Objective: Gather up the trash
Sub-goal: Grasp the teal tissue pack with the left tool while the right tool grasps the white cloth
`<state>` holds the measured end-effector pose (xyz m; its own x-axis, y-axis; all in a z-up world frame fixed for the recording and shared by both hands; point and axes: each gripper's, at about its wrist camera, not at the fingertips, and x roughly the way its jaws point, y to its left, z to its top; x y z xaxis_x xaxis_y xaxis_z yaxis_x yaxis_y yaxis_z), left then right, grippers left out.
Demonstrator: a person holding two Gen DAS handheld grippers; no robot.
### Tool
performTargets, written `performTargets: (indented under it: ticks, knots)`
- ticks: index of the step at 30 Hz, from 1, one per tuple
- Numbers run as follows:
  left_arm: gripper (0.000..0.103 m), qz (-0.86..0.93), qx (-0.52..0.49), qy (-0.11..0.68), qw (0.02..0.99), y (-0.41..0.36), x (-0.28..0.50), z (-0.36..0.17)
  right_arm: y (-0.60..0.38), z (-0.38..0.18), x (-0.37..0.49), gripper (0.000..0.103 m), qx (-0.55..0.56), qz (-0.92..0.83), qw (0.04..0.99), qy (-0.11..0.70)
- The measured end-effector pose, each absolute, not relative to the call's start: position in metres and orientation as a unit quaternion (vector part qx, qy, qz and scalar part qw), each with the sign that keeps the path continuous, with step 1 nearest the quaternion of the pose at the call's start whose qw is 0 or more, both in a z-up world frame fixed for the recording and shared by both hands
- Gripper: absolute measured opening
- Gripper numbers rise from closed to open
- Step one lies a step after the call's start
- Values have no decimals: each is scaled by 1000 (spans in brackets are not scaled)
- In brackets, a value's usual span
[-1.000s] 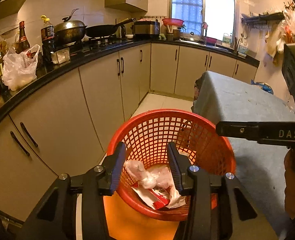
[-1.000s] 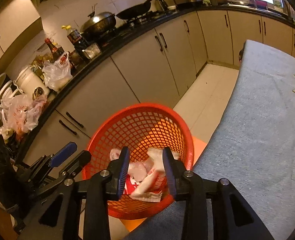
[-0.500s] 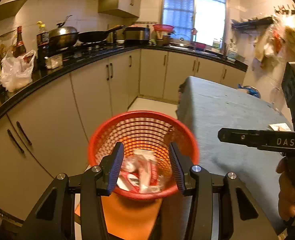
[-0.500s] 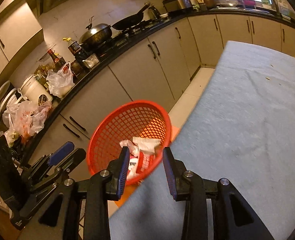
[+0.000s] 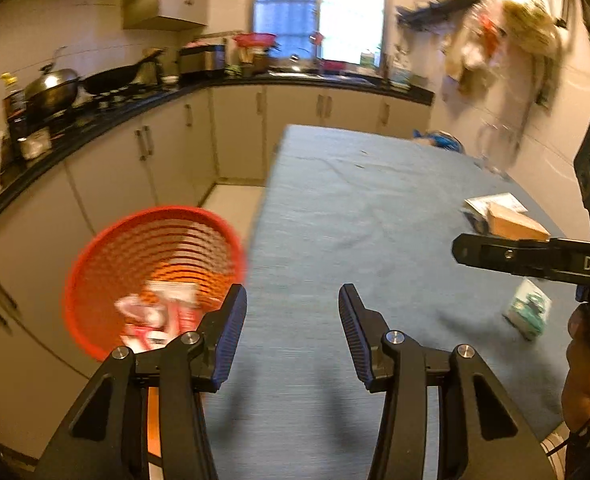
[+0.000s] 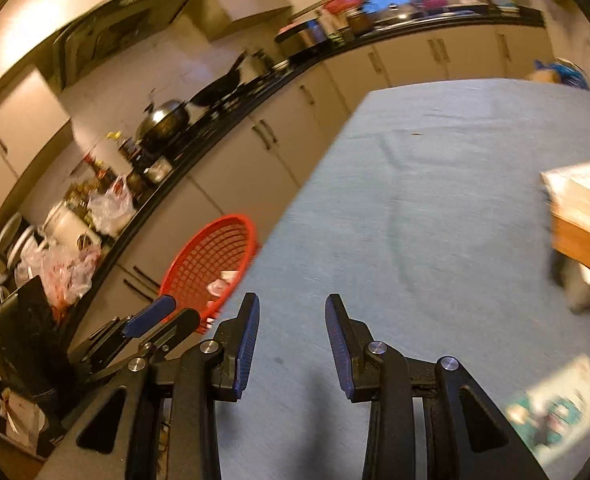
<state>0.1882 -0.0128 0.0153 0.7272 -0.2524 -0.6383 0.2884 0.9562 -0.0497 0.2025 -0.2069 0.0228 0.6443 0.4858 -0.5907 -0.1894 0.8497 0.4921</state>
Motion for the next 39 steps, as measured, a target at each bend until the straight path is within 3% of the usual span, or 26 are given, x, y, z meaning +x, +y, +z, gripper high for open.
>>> performTargets:
  ticks: [8, 14, 16, 18, 24, 29, 39]
  knots:
    - [57, -242, 74, 358, 899, -104, 179, 4, -311, 21, 151, 37, 245, 106, 897, 353]
    - [72, -317, 123, 357, 870, -170, 161, -5, -389, 23, 118, 37, 293, 32, 897, 328]
    - [83, -340, 133, 357, 860, -187, 156, -7, -408, 26, 109, 40, 291, 4, 902, 320]
    - [89, -356, 145, 360, 850, -201, 152, -12, -420, 28, 105, 44, 295, -11, 902, 314]
    - [89, -363, 176, 376, 834, -236, 160, -26, -446, 17, 105, 47, 310, -31, 894, 322]
    - [89, -359, 184, 384, 830, -254, 169, -37, -455, 9, 118, 56, 297, -43, 891, 341]
    - [89, -336, 192, 409, 827, -270, 183, -48, -439, -3, 153, 56, 247, -41, 891, 378]
